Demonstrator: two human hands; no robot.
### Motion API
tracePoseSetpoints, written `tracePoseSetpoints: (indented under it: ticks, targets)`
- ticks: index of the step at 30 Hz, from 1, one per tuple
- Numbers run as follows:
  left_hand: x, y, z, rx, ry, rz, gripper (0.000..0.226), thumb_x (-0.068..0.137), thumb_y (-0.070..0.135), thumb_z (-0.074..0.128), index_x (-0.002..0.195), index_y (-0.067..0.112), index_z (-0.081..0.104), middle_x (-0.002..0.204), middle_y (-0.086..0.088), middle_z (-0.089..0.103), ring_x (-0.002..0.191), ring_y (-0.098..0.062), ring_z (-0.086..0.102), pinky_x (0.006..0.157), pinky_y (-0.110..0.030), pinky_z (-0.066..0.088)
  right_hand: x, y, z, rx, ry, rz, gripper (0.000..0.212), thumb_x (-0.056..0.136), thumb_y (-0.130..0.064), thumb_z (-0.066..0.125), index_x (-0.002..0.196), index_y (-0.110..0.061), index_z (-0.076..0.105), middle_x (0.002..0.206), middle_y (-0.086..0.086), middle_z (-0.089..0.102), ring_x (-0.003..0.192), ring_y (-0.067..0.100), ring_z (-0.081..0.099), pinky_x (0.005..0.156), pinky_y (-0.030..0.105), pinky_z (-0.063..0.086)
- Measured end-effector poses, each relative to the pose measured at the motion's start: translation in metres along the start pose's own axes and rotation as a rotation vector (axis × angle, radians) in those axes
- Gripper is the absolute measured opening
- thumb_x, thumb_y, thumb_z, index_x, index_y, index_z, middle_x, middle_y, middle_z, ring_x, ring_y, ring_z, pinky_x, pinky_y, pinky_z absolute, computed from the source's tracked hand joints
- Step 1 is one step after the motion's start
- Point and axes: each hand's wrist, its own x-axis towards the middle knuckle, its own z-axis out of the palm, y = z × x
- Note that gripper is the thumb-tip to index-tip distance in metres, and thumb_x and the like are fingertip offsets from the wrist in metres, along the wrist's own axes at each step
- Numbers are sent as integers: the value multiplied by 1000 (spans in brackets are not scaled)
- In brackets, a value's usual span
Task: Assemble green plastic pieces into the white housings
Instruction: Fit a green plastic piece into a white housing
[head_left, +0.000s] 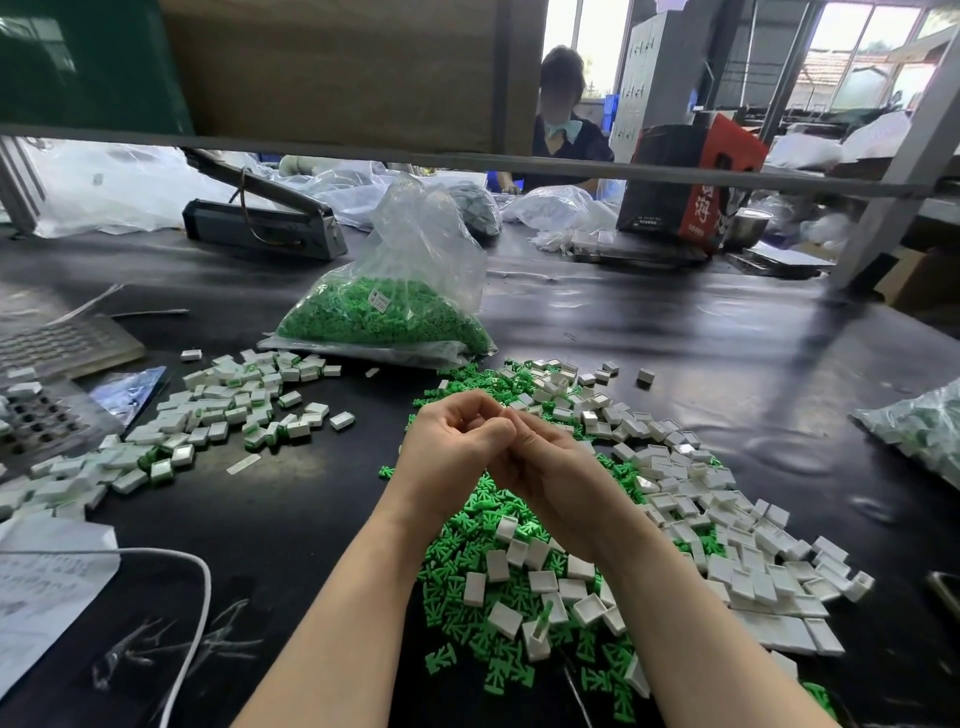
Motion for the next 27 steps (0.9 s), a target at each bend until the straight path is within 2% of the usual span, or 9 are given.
tracePoseSetpoints:
  ticks: [6,9,12,15,17,20,23,25,27]
  targets:
    - [1,0,0,-20,-18,-1,17,69,16,58,70,-1,58,67,-22,47,62,-30,39,60,-42,36,0,-1,0,9,-4,-3,26,89,-38,58,100,-23,76,107,14,48,98,28,40,81,32,34]
    - [-1,1,-1,-42,-5,9,20,71,18,57,71,-2,56,62,-15,44,56,-23,42,56,-35,40,1,0,2,-58,13,16,40,90,-48,54,102,-15,72,80,8,55,75,21,45,70,30,32]
    - [0,1,-4,-31,7,-29,11,76,19,59,69,10,60,56,2,52,53,-10,49,55,-24,45,0,-3,1,-265,27,35,57,91,-62,40,82,-16,72,63,0,55,56,9,43,57,21,33]
    - [6,-7,-15,-72,140,-132,13,90,14,63,78,14,66,69,2,67,67,-13,63,63,-27,52,0,-8,-5,-433,154,11,54,92,-59,40,74,-15,67,59,-2,58,50,5,47,52,15,39]
    - [11,-11,-27,-201,286,-271,12,93,16,62,84,9,67,72,-4,72,62,-12,67,54,-23,54,1,-10,-17,-654,314,-24,38,97,-44,49,78,-14,63,62,-3,60,49,4,48,50,21,42]
    - [17,-16,-49,-477,499,-458,18,94,17,61,82,5,65,62,-4,70,49,-6,65,44,-18,53,-1,-12,-41,-1047,552,-9,16,98,-28,57,89,-17,64,75,0,65,60,13,57,56,28,48]
    - [20,-22,-72,-707,609,-542,22,99,16,53,82,4,58,53,-2,67,46,-6,65,44,-17,54,-5,-11,-55,-1431,685,99,18,96,-32,54,107,-22,64,93,1,69,88,20,53,76,32,46]
    - [21,-24,-83,-788,619,-575,22,102,10,45,85,2,55,65,-5,69,61,-7,69,51,-16,55,-6,-7,-59,-1568,662,196,29,97,-37,49,120,-24,60,111,1,65,99,21,44,85,36,40]
    - [21,-25,-89,-806,617,-598,21,103,4,38,102,-3,58,90,-7,66,101,-11,67,81,-17,54,-6,-5,-60,-1617,585,286,37,99,-40,43,133,-27,54,127,2,57,116,24,42,94,39,38]
